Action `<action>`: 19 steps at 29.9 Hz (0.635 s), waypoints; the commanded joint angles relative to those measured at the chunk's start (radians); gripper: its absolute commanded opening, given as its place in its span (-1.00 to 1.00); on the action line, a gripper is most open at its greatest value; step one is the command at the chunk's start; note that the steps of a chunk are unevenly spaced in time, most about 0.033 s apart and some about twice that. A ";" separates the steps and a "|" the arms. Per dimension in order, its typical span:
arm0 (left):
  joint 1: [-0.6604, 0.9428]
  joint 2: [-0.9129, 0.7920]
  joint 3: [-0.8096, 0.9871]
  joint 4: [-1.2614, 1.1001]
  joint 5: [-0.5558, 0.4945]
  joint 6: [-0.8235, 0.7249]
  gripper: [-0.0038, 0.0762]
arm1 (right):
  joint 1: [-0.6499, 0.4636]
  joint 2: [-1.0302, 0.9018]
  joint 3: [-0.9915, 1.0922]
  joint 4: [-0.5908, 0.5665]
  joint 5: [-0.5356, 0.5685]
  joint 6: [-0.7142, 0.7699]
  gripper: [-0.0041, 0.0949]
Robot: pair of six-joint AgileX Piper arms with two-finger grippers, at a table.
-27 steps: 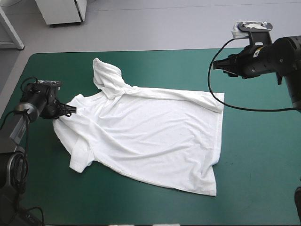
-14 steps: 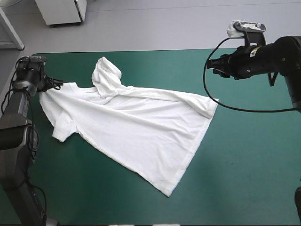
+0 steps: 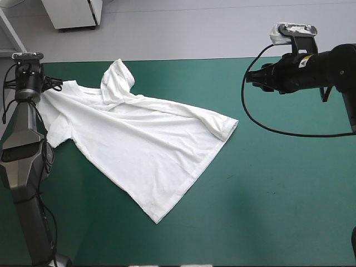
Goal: Fold the cloth
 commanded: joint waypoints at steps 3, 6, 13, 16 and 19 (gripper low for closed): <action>0.023 -0.071 -0.050 -0.108 -0.079 0.089 -0.94 | -0.005 -0.040 -0.027 0.013 -0.001 -0.021 -0.13; 0.017 -0.071 -0.050 -0.247 -0.071 0.214 -0.76 | -0.005 -0.040 -0.027 0.013 -0.001 -0.021 -0.13; 0.002 -0.089 -0.050 -0.364 0.051 0.283 0.34 | -0.005 -0.040 -0.027 0.017 -0.001 -0.021 -0.13; -0.002 -0.111 -0.050 -0.364 0.191 0.210 0.43 | -0.005 -0.040 -0.027 0.017 -0.001 -0.021 -0.13; -0.008 -0.137 -0.050 -0.382 0.300 0.218 0.39 | -0.005 -0.040 -0.027 0.013 -0.001 -0.021 -0.13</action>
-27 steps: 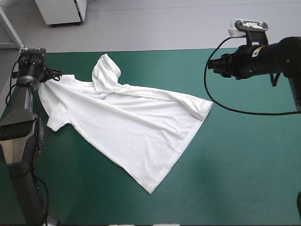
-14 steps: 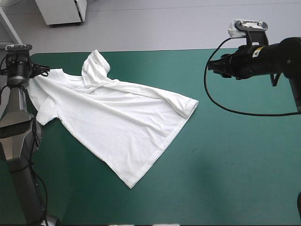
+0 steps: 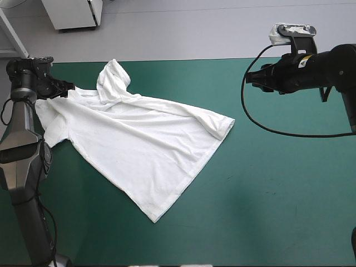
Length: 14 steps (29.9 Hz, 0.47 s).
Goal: Fold the cloth
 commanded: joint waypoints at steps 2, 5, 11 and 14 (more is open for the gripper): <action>-0.011 -0.133 -0.033 -0.071 0.096 -0.020 0.33 | -0.005 -0.040 -0.027 0.013 -0.001 -0.010 -0.13; -0.030 -0.186 -0.033 -0.104 0.116 -0.009 0.26 | -0.005 -0.040 -0.027 0.013 -0.001 -0.010 -0.13; -0.129 -0.317 -0.027 -0.100 0.117 -0.012 0.24 | -0.005 -0.040 -0.027 0.009 -0.001 -0.010 -0.13; -0.207 -0.402 0.046 -0.031 0.117 -0.019 0.24 | -0.005 -0.042 -0.027 0.002 -0.001 -0.010 -0.13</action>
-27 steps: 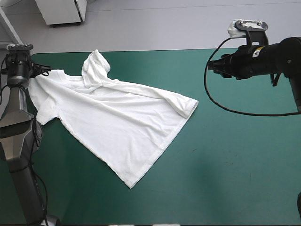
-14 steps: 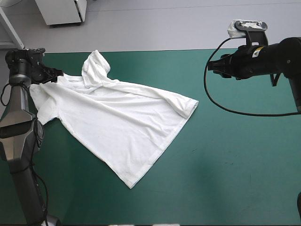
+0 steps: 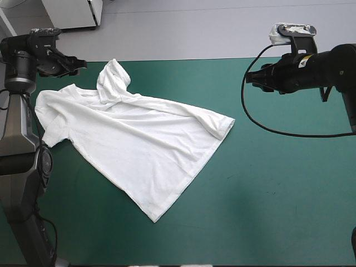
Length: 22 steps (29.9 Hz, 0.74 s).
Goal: Fold the cloth
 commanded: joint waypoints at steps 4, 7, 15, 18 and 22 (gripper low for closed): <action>-0.170 -0.284 0.247 0.144 0.037 -0.046 0.24 | -0.005 -0.049 -0.027 -0.017 -0.001 -0.009 -0.13; -0.253 -0.396 0.414 0.144 0.037 -0.066 0.24 | -0.005 -0.054 -0.027 -0.037 -0.001 -0.009 -0.13; -0.474 -0.660 0.737 0.151 0.037 -0.284 0.24 | -0.005 -0.054 -0.027 -0.037 -0.001 -0.009 -0.13; -0.533 -0.737 0.861 0.151 0.037 -0.397 0.18 | -0.005 -0.054 -0.027 -0.035 -0.001 -0.009 -0.13; -0.638 -0.816 0.989 0.140 0.037 -0.508 0.08 | -0.005 -0.054 -0.027 -0.033 -0.001 -0.009 -0.13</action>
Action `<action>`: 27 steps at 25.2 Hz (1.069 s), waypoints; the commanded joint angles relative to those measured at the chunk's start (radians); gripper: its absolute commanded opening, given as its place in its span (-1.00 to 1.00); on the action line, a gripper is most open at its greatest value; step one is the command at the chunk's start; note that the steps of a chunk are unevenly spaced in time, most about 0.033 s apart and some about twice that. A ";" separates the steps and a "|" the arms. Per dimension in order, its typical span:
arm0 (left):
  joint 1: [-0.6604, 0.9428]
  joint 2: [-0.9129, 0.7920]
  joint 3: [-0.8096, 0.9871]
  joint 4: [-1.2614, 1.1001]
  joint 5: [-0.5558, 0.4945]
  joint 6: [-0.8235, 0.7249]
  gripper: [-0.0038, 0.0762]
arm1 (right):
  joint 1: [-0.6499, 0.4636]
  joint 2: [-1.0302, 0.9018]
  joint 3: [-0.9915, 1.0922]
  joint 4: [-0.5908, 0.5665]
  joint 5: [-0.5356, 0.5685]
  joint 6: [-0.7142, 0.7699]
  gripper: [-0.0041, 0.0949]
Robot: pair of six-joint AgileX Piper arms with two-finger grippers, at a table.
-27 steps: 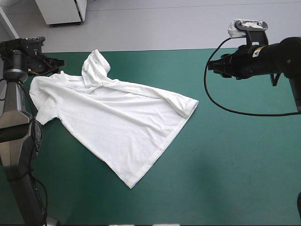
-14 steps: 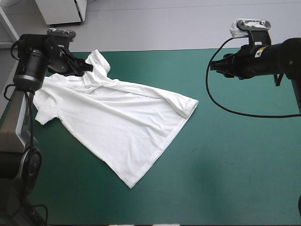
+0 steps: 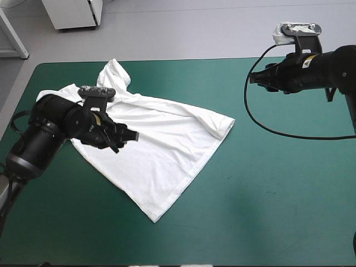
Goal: Fold the cloth
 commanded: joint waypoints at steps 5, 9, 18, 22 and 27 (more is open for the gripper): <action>-0.237 -0.093 0.115 0.021 0.032 -0.211 0.07 | -0.005 -0.038 -0.027 0.012 -0.001 -0.003 -0.13; -0.354 -0.091 0.164 0.073 0.030 -0.320 0.07 | -0.005 -0.038 -0.027 0.030 -0.001 0.001 -0.13; -0.473 -0.090 0.329 0.037 0.010 -0.509 0.07 | -0.005 -0.038 -0.027 0.055 -0.001 0.003 -0.13; -0.499 -0.082 0.413 0.002 -0.118 -0.585 0.07 | -0.005 -0.038 -0.027 0.055 -0.001 0.001 -0.23; -0.501 0.021 0.435 -0.003 -0.201 -0.581 0.07 | -0.005 -0.036 -0.027 0.059 -0.001 0.001 -0.31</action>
